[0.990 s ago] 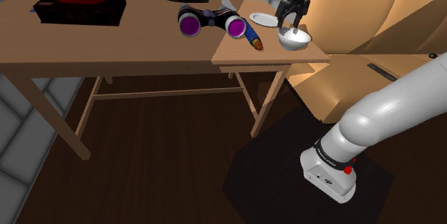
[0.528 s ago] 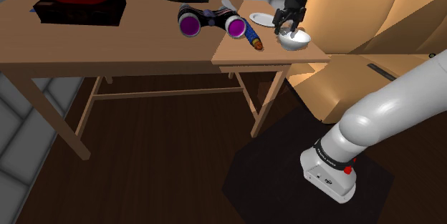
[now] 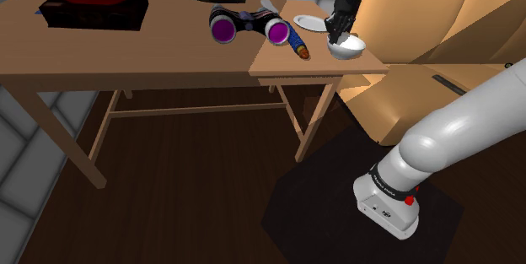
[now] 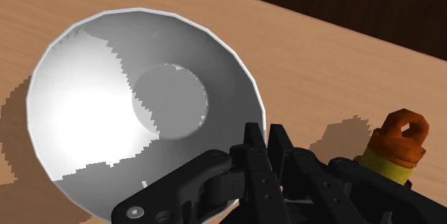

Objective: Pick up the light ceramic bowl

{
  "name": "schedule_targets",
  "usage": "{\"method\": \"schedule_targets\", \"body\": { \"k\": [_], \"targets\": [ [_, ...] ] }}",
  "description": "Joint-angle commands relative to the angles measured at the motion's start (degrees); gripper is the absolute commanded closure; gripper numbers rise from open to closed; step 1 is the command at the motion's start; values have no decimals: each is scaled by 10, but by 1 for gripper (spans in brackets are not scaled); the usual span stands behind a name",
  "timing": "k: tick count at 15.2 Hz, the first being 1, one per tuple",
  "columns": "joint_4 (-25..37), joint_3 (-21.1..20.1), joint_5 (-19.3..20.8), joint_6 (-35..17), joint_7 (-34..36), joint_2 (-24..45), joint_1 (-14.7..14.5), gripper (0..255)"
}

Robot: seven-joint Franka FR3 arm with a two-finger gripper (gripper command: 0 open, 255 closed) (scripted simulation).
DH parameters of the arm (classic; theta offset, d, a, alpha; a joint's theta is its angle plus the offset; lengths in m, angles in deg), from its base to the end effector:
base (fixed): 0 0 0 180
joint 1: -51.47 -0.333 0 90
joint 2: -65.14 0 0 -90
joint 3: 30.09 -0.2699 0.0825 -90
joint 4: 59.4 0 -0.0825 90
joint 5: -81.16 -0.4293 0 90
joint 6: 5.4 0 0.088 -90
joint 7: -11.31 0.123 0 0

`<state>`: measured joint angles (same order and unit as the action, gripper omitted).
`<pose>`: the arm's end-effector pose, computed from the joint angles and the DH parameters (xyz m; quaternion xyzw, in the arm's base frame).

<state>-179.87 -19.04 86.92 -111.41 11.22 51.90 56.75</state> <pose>0.5140 -0.1625 0.4391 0.9918 -0.1241 -0.0159 0.0242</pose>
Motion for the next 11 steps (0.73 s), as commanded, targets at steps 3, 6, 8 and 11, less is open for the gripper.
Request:
{"method": "schedule_targets", "body": {
  "k": [3,6,8,11],
  "targets": [
    [-1,0,0,-1,0,0,0,255],
    [20,-1,0,22,-1,-2,0,255],
    [34,-1,-1,37,-2,-3,0,255],
    [57,-2,-1,60,-3,-3,-1,255]
  ]
}}
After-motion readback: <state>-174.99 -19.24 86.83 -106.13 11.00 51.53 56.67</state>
